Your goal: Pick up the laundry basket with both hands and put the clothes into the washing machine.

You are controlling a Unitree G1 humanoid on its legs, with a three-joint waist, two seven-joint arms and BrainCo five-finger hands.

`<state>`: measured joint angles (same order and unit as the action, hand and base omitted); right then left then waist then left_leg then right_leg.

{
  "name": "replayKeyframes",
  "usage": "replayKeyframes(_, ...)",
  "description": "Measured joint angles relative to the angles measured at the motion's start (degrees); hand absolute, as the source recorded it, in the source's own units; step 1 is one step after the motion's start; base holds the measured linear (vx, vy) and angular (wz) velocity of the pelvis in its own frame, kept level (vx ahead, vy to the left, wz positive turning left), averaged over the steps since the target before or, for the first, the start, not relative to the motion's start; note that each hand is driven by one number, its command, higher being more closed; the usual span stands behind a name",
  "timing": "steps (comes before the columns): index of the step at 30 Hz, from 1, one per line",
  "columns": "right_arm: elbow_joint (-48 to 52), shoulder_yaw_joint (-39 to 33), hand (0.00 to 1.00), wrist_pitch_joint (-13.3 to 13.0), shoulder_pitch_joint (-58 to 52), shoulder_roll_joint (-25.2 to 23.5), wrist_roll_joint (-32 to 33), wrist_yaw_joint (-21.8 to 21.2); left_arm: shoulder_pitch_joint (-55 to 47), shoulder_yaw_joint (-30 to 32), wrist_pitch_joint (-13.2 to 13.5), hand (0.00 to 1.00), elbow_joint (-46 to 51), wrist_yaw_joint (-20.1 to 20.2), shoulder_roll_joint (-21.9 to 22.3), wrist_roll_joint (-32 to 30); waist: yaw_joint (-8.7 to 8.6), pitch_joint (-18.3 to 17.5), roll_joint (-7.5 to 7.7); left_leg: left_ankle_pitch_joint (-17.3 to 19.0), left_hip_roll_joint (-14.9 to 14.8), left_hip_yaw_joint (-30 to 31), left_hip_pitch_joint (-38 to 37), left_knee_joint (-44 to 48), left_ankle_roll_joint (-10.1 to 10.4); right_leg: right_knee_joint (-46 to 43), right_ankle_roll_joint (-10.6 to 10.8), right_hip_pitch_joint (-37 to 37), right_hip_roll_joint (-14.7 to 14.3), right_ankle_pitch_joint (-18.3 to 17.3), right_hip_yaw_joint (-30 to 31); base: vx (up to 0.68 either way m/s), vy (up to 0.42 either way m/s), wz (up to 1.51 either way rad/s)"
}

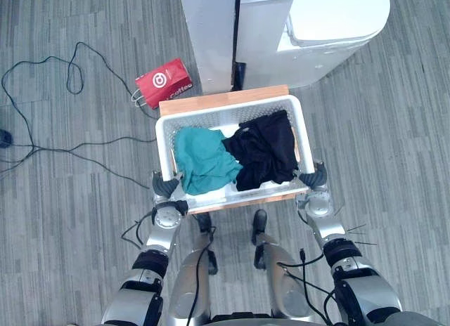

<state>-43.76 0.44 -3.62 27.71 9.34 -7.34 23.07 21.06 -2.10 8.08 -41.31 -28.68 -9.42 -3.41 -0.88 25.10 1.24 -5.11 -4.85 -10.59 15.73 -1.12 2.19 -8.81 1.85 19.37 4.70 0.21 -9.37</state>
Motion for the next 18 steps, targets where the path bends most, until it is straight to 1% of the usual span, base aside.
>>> replayKeyframes(3,2.4,-0.3,1.0,0.6,-1.1,0.0,0.0,0.1,-1.0,-0.1,0.0,1.0,1.7,1.6,-0.1,0.6,-0.02,0.0,0.01,-0.2,0.0,0.0,0.0,0.0,-0.2,0.0,-0.2,0.0,0.0,0.1,0.0,0.04,0.001,0.0)
replayKeyframes(5,7.1,-0.7,1.0,2.2,-4.5,-0.1,0.0,0.1,-2.9,-0.2,-0.5,1.0,4.3,2.8,0.0,0.7,0.09,0.0,0.01,-0.2,0.0,0.1,-0.1,-0.1,-0.2,0.2,-0.3,-0.2,0.0,0.1,0.0,0.09,0.0,0.0)
replayKeyframes(6,8.3,-0.9,1.0,2.5,-5.4,-0.3,-0.1,0.1,-3.6,-0.2,-0.7,1.0,5.2,3.1,0.0,0.9,0.1,0.0,0.01,-0.2,0.0,0.0,-0.3,-0.1,-0.2,0.2,-0.2,-0.3,0.0,0.0,0.0,0.13,-0.001,0.0)
replayKeyframes(7,12.0,-1.8,1.0,2.8,-8.7,-1.4,-0.1,0.0,-6.1,-0.4,-1.4,1.0,7.5,4.0,0.3,1.7,-0.08,0.0,0.01,-0.1,0.0,-0.1,-1.1,-0.4,-0.2,0.6,-0.2,-1.3,-0.1,-0.2,-0.1,0.13,0.0,0.0)
replayKeyframes(10,17.7,-2.5,1.0,3.1,-15.4,-2.5,-0.1,-0.1,-11.4,-1.9,-2.5,1.0,12.0,5.3,0.7,1.8,-0.13,0.0,0.04,0.8,-0.1,-0.4,-4.4,-1.0,0.1,1.5,-0.2,-4.6,-0.4,-0.7,-0.1,0.14,-0.003,-0.01)
replayKeyframes(11,21.5,-2.9,1.0,3.1,-19.9,-2.9,-0.1,-0.6,-15.5,-2.6,-2.8,1.0,15.9,6.4,0.9,1.8,-0.38,-0.2,0.18,1.6,-0.1,-0.5,-6.2,-0.9,0.1,1.5,0.1,-6.5,-0.5,-1.6,0.0,0.14,-0.008,0.0)
replayKeyframes(13,25.2,-3.4,1.0,3.1,-23.7,-3.5,-0.1,-0.9,-19.8,-3.1,-2.9,1.0,20.5,7.5,1.1,1.7,-1.08,-0.6,0.41,2.2,-0.1,-0.7,-7.5,-0.9,0.3,1.7,0.0,-7.9,-0.6,-2.0,0.0,0.11,-0.003,-0.03)
replayKeyframes(15,30.5,-4.6,1.0,3.0,-28.9,-4.5,-0.1,-2.0,-25.0,-4.5,-2.9,1.0,25.8,9.8,1.3,1.7,-1.48,-3.2,0.44,3.3,-0.1,-1.5,-8.2,-0.4,0.3,2.4,0.1,-8.7,-0.9,-2.1,0.6,0.12,0.002,-0.14)
replayKeyframes(16,30.8,-4.7,1.0,3.0,-29.4,-4.5,-0.1,-2.1,-25.3,-4.6,-2.9,1.0,26.2,9.9,1.4,1.7,-1.48,-3.4,0.44,3.4,-0.1,-1.6,-8.3,-0.3,0.3,2.4,0.1,-8.8,-1.0,-2.1,0.8,0.09,0.004,-0.3)
replayKeyframes(18,34.6,-4.8,1.0,2.9,-33.2,-4.5,0.0,-3.4,-29.6,-5.0,-2.9,1.0,30.4,11.6,2.0,2.2,-1.41,-6.2,0.54,6.2,-0.4,-3.2,-10.3,2.5,0.5,3.5,0.1,-11.4,-1.5,-2.1,3.2,0.07,0.008,-0.45)
